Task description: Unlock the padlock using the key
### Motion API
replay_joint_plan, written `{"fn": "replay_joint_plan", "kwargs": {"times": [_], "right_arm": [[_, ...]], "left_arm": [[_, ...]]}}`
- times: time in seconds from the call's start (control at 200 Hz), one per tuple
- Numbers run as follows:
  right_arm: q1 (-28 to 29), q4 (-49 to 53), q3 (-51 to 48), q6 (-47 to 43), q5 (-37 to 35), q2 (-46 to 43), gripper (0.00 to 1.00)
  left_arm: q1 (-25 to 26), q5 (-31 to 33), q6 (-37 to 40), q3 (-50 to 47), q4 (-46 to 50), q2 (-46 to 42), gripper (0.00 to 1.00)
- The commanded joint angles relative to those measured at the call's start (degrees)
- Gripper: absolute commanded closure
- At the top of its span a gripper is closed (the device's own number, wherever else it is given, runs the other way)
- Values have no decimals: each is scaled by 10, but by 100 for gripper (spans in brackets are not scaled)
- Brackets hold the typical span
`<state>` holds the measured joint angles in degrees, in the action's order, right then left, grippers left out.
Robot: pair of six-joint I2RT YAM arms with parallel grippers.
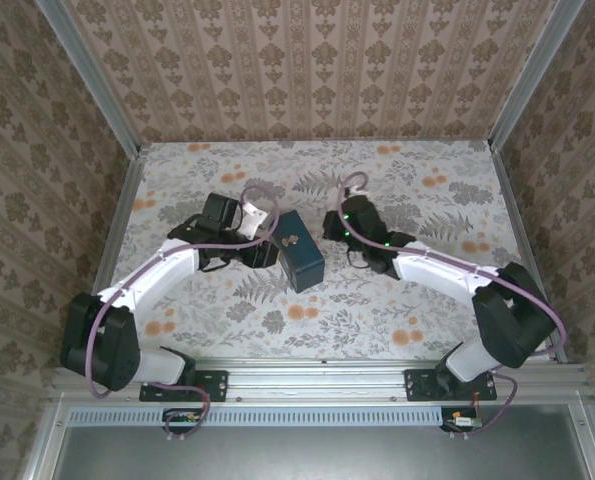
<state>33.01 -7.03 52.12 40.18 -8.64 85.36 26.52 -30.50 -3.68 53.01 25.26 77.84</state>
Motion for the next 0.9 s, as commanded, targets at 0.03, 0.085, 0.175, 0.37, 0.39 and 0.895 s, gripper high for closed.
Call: {"fn": "replay_joint_plan", "kwargs": {"times": [0.03, 0.085, 0.175, 0.37, 0.39, 0.895], "right_arm": [[-78, 16, -55, -50, 53, -43, 92], [-110, 2, -84, -68, 90, -36, 88], [-150, -7, -120, -79, 106, -11, 86], [-193, -16, -161, -85, 95, 14, 73], [-192, -9, -159, -90, 93, 13, 68], [-66, -130, -75, -122, 322, 93, 74]], "left_arm": [[-1, -16, -12, 21, 7, -1, 59], [-1, -13, -15, 23, 8, 4, 60], [-1, -6, -22, 23, 3, 9, 60], [-1, 10, -35, 30, -2, 12, 59], [-1, 12, -36, 30, -2, 12, 59], [9, -6, -56, 34, -16, 45, 60]]}}
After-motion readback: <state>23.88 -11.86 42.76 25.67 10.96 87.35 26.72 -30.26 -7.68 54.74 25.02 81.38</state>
